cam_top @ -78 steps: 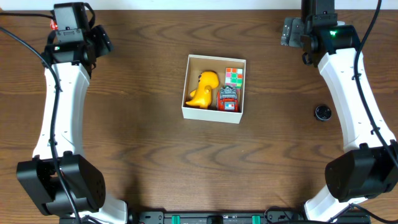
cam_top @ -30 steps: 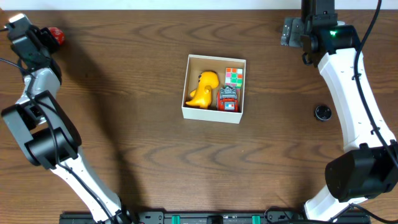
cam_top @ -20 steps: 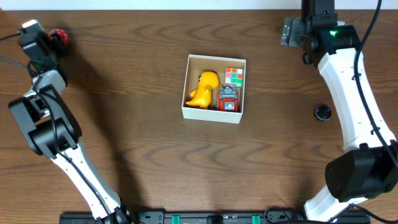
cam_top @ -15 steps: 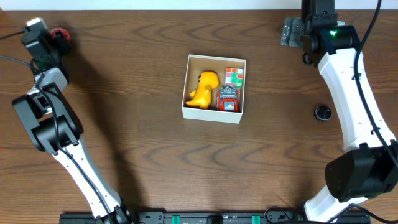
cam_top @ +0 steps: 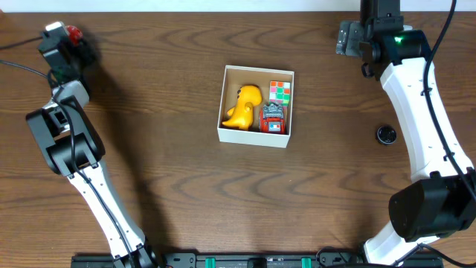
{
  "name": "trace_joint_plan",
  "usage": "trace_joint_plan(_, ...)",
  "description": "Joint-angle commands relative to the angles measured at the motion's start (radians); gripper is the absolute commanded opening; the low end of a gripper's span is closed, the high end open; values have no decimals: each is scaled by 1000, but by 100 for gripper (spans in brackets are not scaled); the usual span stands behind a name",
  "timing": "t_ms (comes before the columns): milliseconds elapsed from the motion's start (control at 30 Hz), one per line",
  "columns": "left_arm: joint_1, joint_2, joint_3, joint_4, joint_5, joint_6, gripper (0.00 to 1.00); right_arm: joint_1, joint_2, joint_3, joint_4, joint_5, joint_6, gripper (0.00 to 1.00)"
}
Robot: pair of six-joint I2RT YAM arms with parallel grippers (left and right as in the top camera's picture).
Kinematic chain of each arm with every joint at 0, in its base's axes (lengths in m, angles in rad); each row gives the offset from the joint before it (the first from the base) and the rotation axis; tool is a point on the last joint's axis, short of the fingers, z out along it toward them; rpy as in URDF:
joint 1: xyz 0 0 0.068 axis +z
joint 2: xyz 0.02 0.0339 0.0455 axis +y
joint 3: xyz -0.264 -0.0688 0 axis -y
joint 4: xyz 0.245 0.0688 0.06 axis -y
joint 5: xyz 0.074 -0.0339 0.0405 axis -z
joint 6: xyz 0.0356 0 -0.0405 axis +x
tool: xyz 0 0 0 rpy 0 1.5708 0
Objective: Pack container
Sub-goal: 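Move left gripper to the red ball at the table's far left corner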
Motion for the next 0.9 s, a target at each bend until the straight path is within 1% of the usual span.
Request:
trace_joint_plan(0, 0, 37, 15, 6, -9, 14, 58, 1, 1, 2, -1, 10, 14, 99)
trace_joint_plan(33, 0, 41, 15, 7, -9, 14, 46, 1, 1, 2, -1, 10, 14, 99)
trace_joint_plan(67, 0, 43, 15, 7, -9, 13, 39, 1, 1, 2, -1, 10, 14, 99)
trace_joint_plan(133, 0, 43, 15, 8, -9, 13, 36, 1, 1, 2, -1, 10, 14, 99)
trace_joint_plan(167, 0, 42, 17, 13, -9, 14, 25, 1, 1, 2, -1, 10, 14, 99)
trace_joint_plan(233, 1, 42, 26, 13, -9, 13, 15, 1, 1, 2, -1, 10, 14, 99)
trace_joint_plan(267, 1, 42, 30, 13, -9, 13, 13, 1, 1, 2, -1, 10, 14, 99)
trace_joint_plan(367, 0, 35, 40, 13, -8, 13, 13, 1, 1, 2, -1, 10, 14, 99)
trace_joint_plan(400, 0, 31, 40, 13, -8, 13, 23, 1, 1, 2, -1, 10, 14, 99)
trace_joint_plan(433, 0, 27, 40, 13, -5, 13, 56, 1, 1, 2, -1, 10, 14, 99)
trace_joint_plan(467, 0, 23, 40, 13, -5, 13, 77, 1, 1, 2, -1, 10, 14, 99)
trace_joint_plan(500, 0, 19, 40, 14, -5, 13, 93, 1, 1, 2, -1, 10, 14, 99)
trace_joint_plan(533, 1, 16, 40, 22, -5, 13, 98, 1, 1, 2, -1, 10, 14, 99)
trace_joint_plan(633, 2, 2, 40, 65, -5, 13, 98, 1, 1, 2, -1, 10, 14, 99)
trace_joint_plan(733, -2, -19, 40, 123, -2, -21, 98, 1, 1, 2, -1, 10, 14, 99)
trace_joint_plan(867, -2, -31, 40, 222, 53, -31, 98, 1, 1, 2, -1, 10, 14, 99)
